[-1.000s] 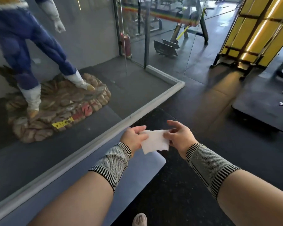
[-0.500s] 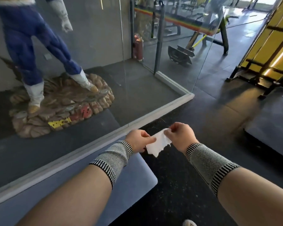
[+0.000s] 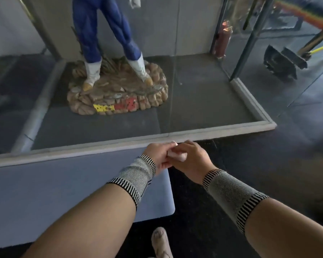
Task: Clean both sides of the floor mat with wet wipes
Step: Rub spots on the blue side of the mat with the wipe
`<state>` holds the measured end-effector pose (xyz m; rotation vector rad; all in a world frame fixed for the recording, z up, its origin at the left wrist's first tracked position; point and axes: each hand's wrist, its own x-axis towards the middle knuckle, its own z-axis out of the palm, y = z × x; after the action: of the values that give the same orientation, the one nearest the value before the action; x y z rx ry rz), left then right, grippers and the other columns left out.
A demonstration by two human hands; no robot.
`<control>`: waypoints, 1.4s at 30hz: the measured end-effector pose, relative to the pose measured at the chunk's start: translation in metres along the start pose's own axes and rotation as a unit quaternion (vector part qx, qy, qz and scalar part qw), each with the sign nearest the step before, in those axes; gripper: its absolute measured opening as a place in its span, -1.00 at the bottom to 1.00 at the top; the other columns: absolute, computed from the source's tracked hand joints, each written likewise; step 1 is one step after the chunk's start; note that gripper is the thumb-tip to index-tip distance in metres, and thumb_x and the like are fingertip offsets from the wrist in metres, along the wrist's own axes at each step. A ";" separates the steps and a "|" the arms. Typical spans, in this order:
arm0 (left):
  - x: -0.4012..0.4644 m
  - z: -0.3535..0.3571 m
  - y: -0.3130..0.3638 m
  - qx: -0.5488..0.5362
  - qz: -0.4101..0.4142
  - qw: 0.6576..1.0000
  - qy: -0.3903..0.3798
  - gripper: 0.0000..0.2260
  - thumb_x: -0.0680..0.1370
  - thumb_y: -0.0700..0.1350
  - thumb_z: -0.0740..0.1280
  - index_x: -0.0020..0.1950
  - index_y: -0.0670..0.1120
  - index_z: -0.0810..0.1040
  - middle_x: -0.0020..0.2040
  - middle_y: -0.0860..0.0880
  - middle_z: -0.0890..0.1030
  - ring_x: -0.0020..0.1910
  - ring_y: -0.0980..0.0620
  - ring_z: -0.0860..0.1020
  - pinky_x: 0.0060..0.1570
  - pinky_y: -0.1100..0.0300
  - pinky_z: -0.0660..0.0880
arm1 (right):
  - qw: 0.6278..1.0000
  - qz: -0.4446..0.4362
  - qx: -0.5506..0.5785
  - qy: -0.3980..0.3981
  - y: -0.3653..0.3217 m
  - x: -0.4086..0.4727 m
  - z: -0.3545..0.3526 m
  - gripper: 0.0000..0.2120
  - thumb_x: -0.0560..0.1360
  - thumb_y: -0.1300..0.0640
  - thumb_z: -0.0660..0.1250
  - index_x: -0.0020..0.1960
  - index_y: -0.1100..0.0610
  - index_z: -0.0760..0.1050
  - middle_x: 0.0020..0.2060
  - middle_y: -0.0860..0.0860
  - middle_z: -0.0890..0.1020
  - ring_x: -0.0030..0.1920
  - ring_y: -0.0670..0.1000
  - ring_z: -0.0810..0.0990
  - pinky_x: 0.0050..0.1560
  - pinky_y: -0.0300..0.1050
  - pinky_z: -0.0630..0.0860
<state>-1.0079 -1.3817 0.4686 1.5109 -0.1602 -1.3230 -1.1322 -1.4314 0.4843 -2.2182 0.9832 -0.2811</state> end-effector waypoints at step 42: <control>0.620 -0.131 -0.408 0.408 -0.053 0.884 0.221 -0.64 0.59 -0.06 0.27 0.40 0.00 0.45 0.35 -0.01 0.49 0.30 -0.03 0.47 0.20 0.19 0.38 | 0.913 -0.207 -0.190 -0.297 0.498 0.421 0.501 -0.93 0.50 0.12 0.31 -0.03 0.05 0.50 -0.03 0.00 0.62 -0.08 0.02 0.55 -0.10 -0.19 0.44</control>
<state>-0.8813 -1.5518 -0.2546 2.5311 -0.3758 -0.9826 -0.9033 -1.7213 -0.2509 -2.6103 0.2395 0.4268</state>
